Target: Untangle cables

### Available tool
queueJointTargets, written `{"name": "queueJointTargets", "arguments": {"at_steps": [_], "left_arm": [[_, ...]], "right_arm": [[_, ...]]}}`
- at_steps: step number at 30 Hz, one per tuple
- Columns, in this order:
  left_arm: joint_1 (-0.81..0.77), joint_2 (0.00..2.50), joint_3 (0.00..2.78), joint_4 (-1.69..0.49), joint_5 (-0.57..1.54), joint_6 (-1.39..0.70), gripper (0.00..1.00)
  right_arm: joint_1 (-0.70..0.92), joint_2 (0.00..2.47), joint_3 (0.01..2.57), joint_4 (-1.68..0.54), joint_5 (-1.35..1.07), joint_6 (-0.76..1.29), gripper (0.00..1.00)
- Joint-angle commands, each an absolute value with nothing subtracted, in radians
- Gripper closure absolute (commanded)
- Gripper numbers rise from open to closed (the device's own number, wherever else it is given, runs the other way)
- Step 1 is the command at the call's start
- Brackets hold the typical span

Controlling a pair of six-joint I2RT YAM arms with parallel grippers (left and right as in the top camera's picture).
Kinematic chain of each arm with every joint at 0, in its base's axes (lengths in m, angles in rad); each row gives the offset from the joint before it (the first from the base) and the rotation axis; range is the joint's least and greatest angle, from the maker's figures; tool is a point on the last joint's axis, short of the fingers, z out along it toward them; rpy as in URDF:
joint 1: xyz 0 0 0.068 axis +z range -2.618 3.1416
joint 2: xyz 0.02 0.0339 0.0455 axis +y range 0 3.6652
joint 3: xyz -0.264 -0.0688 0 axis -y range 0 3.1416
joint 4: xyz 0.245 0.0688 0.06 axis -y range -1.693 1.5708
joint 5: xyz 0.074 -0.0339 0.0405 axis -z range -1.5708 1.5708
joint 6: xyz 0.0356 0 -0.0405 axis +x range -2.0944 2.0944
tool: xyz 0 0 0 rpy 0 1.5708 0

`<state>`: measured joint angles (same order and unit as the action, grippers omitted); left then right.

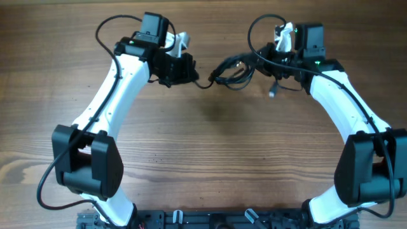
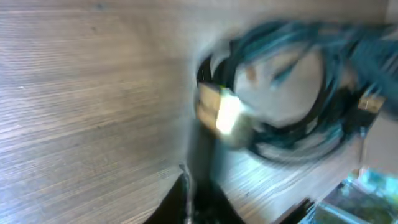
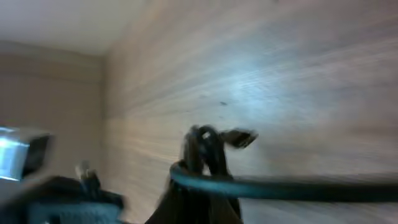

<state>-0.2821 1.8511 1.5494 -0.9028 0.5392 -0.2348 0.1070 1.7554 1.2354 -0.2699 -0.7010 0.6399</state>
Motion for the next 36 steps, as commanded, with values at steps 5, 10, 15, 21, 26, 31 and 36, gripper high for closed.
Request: {"name": "queueJointTargets", "arguments": {"at_steps": [5,10,15,21,26,31,36], "left_arm": [[-0.325,1.843,1.562,-0.87,0.507,-0.104,0.54],[-0.308,1.834,1.639,-0.782,0.581,-0.038,0.52],[-0.329,1.845,1.638,-0.744,0.636,0.074,0.46],[-0.418,1.869,1.638,-0.747,0.64,0.128,0.48],[-0.463,1.882,1.638,-0.748,0.624,0.126,0.61],[-0.479,1.911,1.637,-0.747,0.601,0.126,0.55],[-0.487,1.938,1.637,-0.723,0.624,0.122,0.5]], "right_arm": [[0.091,1.724,1.262,-0.211,-0.853,0.696,0.96],[0.085,1.724,1.262,-0.211,-0.919,0.604,0.96],[0.084,1.724,1.262,-0.196,-0.96,0.574,0.96],[0.084,1.724,1.262,-0.194,-0.966,0.575,0.96],[0.071,1.724,1.262,-0.195,-0.966,0.628,0.96],[0.054,1.724,1.262,-0.184,-1.02,0.659,0.96],[0.053,1.724,1.262,-0.175,-1.056,0.671,0.96]]}}
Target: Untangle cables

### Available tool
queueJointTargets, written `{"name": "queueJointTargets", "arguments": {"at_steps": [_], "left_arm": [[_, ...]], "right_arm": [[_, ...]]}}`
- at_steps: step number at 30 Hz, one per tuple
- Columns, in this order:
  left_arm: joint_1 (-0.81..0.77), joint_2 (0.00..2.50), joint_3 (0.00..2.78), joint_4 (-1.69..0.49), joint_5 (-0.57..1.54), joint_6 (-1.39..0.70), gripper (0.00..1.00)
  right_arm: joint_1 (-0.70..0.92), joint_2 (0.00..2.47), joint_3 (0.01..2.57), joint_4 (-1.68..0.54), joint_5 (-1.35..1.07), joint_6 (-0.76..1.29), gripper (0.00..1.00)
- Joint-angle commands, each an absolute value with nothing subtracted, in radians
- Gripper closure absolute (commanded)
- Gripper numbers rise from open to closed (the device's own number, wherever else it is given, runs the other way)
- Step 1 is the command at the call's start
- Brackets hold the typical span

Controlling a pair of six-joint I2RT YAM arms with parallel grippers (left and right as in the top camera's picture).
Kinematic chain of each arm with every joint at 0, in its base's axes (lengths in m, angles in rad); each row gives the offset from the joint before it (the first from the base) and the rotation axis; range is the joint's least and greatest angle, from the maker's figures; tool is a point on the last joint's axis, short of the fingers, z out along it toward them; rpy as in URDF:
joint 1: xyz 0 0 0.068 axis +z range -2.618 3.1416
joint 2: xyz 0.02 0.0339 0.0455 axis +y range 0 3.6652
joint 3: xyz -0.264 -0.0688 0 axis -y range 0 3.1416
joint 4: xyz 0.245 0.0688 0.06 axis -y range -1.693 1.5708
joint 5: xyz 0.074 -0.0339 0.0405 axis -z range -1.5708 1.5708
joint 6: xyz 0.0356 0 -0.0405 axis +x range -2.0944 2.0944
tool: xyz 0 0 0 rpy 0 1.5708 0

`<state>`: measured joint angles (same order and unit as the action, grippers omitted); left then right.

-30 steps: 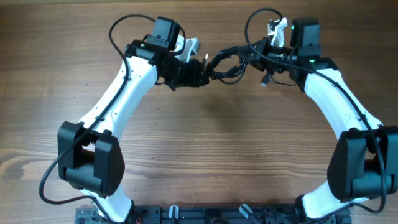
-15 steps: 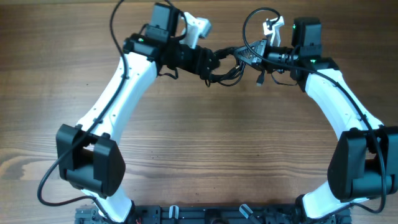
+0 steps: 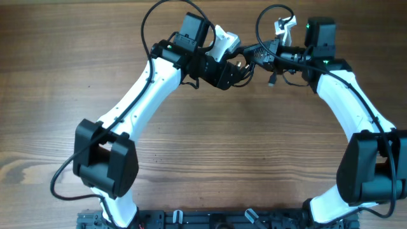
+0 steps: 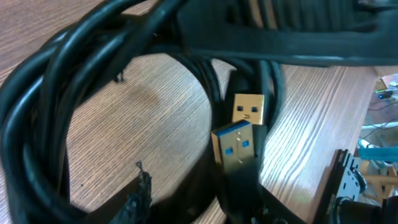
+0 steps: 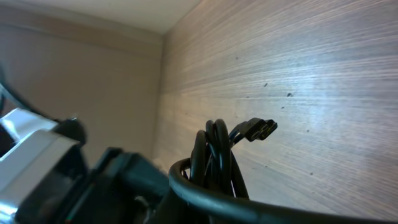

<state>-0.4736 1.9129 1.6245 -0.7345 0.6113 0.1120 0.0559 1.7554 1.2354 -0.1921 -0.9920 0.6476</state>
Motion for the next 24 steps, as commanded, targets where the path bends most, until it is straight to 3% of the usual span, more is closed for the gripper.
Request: {"name": "queueJointTargets", "arguments": {"at_steps": [1,5,10,16,24], "left_arm": [[-0.491,1.938,1.637,-0.714,0.631,0.12,0.48],[-0.504,1.946,1.637,-0.687,0.631,0.12,0.49],[-0.506,1.956,1.637,-0.684,0.631,0.12,0.78],[-0.503,1.956,1.637,-0.684,0.63,0.12,0.96],[-0.466,1.956,1.637,-0.684,0.575,0.049,0.96]], "right_arm": [[0.053,1.724,1.262,-0.174,-1.056,0.677,0.96],[0.053,1.724,1.262,-0.159,-1.08,0.682,0.96],[0.052,1.724,1.262,-0.158,-1.093,0.681,0.96],[0.052,1.724,1.262,-0.187,-1.035,0.654,0.96],[0.02,1.724,1.262,-0.324,-0.805,0.601,0.96]]}}
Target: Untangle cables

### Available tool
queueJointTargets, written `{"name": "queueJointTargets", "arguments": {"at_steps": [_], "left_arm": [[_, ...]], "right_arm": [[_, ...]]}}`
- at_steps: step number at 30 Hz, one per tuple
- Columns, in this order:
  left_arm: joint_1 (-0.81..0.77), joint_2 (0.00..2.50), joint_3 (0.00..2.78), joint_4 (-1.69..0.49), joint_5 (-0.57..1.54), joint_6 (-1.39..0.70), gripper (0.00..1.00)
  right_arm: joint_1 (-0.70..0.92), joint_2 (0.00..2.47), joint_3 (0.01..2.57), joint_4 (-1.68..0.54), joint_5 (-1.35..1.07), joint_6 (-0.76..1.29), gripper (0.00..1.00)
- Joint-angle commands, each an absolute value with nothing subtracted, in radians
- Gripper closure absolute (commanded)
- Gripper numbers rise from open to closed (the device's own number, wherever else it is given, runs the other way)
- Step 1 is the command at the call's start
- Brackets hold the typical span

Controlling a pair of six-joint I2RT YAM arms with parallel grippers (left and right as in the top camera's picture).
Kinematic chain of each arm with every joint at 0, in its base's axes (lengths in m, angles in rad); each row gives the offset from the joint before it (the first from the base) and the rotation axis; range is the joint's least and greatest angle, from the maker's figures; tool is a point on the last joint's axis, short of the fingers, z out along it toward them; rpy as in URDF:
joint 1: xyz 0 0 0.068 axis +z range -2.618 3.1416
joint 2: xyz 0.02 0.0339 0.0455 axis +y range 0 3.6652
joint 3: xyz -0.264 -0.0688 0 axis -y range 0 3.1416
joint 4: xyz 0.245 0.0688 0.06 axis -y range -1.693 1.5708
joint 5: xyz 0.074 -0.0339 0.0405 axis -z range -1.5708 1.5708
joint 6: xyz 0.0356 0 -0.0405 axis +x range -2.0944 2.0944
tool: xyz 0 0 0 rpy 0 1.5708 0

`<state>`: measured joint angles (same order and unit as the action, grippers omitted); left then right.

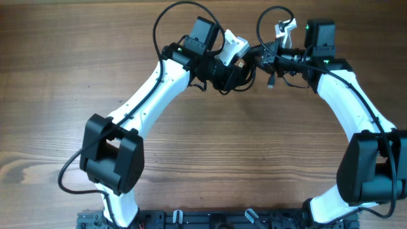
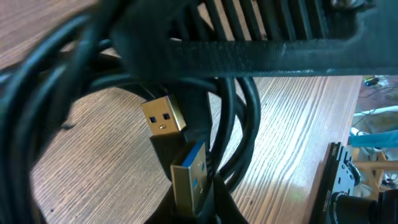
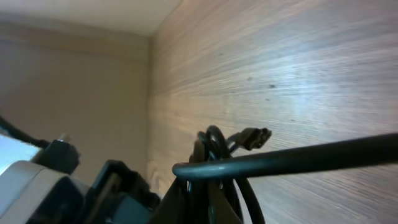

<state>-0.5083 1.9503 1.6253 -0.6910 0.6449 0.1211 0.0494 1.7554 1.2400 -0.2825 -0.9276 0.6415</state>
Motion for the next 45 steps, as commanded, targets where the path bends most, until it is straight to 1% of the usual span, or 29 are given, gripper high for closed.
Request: {"name": "queueJointTargets", "arguments": {"at_steps": [1,7,9,15,19,22,24,26,29,33,34,35,37,38,40,41,42,43,45], "left_arm": [[-0.456,1.956,1.637,-0.684,0.544,0.017,0.96],[-0.416,1.956,1.637,-0.684,0.397,-0.126,0.96],[-0.404,1.956,1.637,-0.68,0.394,-0.136,0.96],[-0.344,1.864,1.639,-0.696,0.398,-0.136,0.96],[-0.271,1.721,1.639,-0.696,0.525,-0.136,0.96],[-0.222,1.628,1.639,-0.669,0.694,-0.136,0.96],[-0.198,1.592,1.639,-0.657,0.733,-0.136,0.96],[-0.175,1.583,1.639,-0.66,0.699,-0.17,0.96],[-0.152,1.595,1.638,-0.69,0.54,-0.294,0.96],[-0.16,1.628,1.636,-0.75,0.491,-0.298,0.96],[-0.162,1.642,1.636,-0.782,0.488,-0.296,0.96],[-0.162,1.654,1.636,-0.805,0.488,-0.296,0.96],[-0.162,1.682,1.636,-0.846,0.488,-0.296,0.95],[-0.162,1.696,1.636,-0.864,0.488,-0.296,0.94],[-0.164,1.726,1.636,-0.905,0.488,-0.296,0.92],[-0.165,1.737,1.636,-0.918,0.488,-0.295,0.91],[-0.169,1.75,1.636,-0.928,0.488,-0.295,0.87],[-0.179,1.768,1.636,-0.937,0.488,-0.292,0.71],[-0.193,1.784,1.636,-0.937,0.478,-0.292,0.46]], "right_arm": [[0.016,1.724,1.262,-0.346,-0.77,0.601,0.96],[0.012,1.724,1.262,-0.452,-0.548,0.605,0.96],[0.012,1.725,1.262,-0.488,-0.488,0.605,0.96],[0.012,1.728,1.261,-0.491,-0.485,0.603,0.96],[0.012,1.728,1.261,-0.488,-0.485,0.602,0.96],[0.012,1.728,1.261,-0.504,-0.49,0.591,0.96],[0.012,1.728,1.261,-0.517,-0.494,0.576,0.96],[0.012,1.728,1.261,-0.539,-0.513,0.539,0.96],[0.012,1.728,1.261,-0.561,-0.583,0.482,0.96],[0.012,1.728,1.261,-0.587,-0.665,0.462,0.96],[0.012,1.728,1.261,-0.596,-0.683,0.463,0.94],[0.012,1.728,1.261,-0.606,-0.681,0.464,0.91],[0.013,1.728,1.261,-0.619,-0.664,0.463,0.75],[0.014,1.728,1.261,-0.622,-0.655,0.463,0.71],[0.016,1.728,1.261,-0.631,-0.648,0.463,0.59],[0.017,1.728,1.261,-0.634,-0.648,0.461,0.55],[0.02,1.728,1.261,-0.638,-0.648,0.453,0.51],[0.028,1.728,1.261,-0.646,-0.647,0.445,0.48],[0.044,1.728,1.261,-0.652,-0.642,0.443,0.46]]}}
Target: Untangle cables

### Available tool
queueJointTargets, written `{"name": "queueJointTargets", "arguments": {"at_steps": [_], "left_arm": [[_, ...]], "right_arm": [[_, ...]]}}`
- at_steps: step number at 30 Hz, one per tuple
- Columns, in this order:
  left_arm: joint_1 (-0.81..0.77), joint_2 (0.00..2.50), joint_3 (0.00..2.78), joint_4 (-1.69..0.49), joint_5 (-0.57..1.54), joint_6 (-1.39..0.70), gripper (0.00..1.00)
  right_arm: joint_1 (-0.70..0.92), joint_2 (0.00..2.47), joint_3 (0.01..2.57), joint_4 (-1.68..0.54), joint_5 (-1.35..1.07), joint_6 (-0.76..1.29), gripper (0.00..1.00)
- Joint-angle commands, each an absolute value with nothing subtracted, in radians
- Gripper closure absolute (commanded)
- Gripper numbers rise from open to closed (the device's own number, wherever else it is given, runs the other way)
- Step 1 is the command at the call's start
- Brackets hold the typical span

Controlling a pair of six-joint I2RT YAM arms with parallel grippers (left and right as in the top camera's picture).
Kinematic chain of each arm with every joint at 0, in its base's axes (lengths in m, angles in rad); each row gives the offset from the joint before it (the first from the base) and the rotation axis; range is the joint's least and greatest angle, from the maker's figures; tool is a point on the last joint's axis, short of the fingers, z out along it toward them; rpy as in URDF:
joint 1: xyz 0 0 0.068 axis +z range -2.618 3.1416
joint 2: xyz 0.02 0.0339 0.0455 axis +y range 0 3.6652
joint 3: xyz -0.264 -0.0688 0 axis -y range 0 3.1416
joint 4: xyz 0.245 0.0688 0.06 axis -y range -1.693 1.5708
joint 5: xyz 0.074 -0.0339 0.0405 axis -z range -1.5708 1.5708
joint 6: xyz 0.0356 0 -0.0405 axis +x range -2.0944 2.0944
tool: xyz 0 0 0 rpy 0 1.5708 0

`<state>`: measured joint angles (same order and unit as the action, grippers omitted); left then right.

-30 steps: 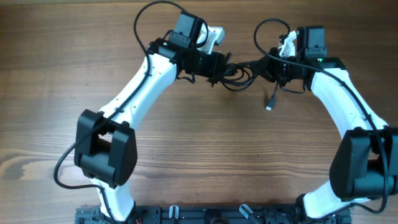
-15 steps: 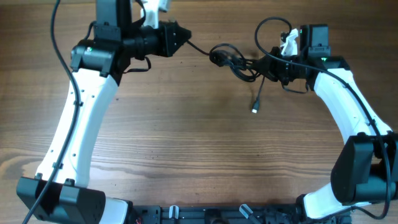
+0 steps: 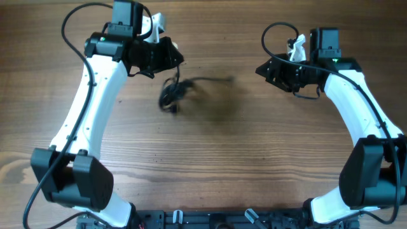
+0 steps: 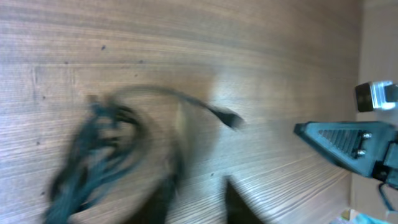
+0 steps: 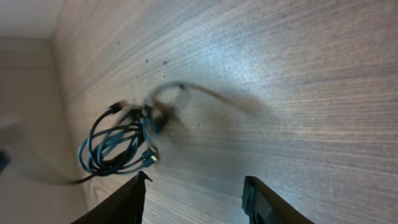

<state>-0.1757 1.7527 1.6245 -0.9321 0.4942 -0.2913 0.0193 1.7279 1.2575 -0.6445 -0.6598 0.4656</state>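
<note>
A bundle of dark cables lies blurred on the wooden table, left of centre. One loose strand runs right from it and ends in a plug. My left gripper is just above and behind the bundle. In the left wrist view the cables smear to the left of the left gripper, whose fingers stand apart over bare wood. My right gripper is off to the right, well clear of the strand's end. In its own view the right gripper is wide open, with the bundle far ahead.
The wooden table stretches toward the near edge, where a dark rail holds the arm bases. Each arm's own black lead loops above its wrist. Nothing else lies on the wood.
Both grippers were close together at the back centre with the bundle between them. Now they are far apart and open, and the bundle is on the table near the left gripper, one strand spread right.
First the two grippers were apart with the bundle strung between them, near the right one. Then the left gripper was in among the loops beside the right gripper, USB plugs close before it, and stayed there. Now both grippers are open and the cables lie loose.
</note>
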Motion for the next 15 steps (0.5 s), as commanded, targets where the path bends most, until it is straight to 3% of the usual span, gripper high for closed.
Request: {"name": "queueJointTargets", "arguments": {"at_steps": [1,4,5,10,15], "left_arm": [[-0.203,1.795,1.636,-0.937,0.457,-0.292,0.36],[-0.234,1.817,1.636,-0.94,0.331,-0.292,0.1],[-0.239,1.82,1.636,-0.941,0.296,-0.291,0.08],[-0.232,1.805,1.637,-0.959,0.124,-0.231,0.15],[-0.205,1.796,1.636,-1.089,0.098,-0.232,0.36]], "right_arm": [[0.06,1.728,1.261,-0.651,-0.631,0.443,0.46],[0.109,1.728,1.262,-0.651,-0.587,0.437,0.46],[0.117,1.728,1.262,-0.651,-0.582,0.433,0.46],[0.138,1.725,1.262,-0.657,-0.583,0.391,0.46],[0.143,1.718,1.262,-0.652,-0.583,0.363,0.46]]}}
